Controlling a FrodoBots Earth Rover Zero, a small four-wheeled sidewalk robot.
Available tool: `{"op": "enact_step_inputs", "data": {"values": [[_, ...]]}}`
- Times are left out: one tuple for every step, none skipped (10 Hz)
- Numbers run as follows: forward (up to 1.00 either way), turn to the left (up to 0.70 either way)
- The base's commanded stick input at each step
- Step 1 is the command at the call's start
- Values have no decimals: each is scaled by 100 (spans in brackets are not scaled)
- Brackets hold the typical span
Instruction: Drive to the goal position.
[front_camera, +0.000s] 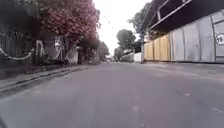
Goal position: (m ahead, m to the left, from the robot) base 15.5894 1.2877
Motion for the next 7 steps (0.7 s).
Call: {"op": "enact_step_inputs", "data": {"values": [[100,0],[100,0],[100,0],[100,0],[100,0],[100,0],[100,0]]}}
